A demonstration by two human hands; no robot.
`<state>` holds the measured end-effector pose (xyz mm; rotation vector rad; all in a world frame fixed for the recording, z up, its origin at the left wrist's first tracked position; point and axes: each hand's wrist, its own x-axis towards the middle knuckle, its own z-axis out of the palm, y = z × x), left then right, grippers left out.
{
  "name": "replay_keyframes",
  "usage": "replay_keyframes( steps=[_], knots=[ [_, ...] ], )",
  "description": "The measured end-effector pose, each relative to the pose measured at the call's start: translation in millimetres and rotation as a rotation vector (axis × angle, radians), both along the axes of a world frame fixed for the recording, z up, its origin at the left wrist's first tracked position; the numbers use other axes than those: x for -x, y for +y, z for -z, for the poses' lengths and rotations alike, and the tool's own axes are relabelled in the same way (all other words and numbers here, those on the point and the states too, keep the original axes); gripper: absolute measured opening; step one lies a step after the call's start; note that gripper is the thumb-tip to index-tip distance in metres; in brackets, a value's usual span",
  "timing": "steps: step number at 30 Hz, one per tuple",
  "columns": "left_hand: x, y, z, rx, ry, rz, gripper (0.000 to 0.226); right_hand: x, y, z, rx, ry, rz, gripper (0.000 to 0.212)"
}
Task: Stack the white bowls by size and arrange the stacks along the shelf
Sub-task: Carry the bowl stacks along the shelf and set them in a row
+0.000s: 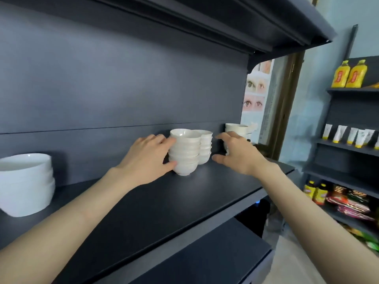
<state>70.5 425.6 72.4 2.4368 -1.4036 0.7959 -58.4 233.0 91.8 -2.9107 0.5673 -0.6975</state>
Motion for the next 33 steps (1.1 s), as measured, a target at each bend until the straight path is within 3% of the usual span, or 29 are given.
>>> replay_keyframes(
  steps=[9,14,18,23,33],
  knots=[
    [-62,-85,46,0.062,0.285,-0.146,0.077,-107,-98,40,-0.285,-0.090,-0.270,0.075],
    [-101,-129,72,0.299,0.603,-0.087,0.109,-153,-131,53,-0.522,-0.164,-0.435,0.099],
    [-117,-151,96,0.502,0.917,0.012,0.106,-180,-146,64,-0.694,-0.171,-0.551,0.109],
    [-124,-168,112,0.630,1.051,-0.007,0.131,-202,-158,76,-0.850,-0.197,-0.666,0.130],
    [-110,-191,116,0.795,1.015,-0.090,0.087,-224,-175,84,-0.876,-0.170,-0.839,0.125]
  ],
)
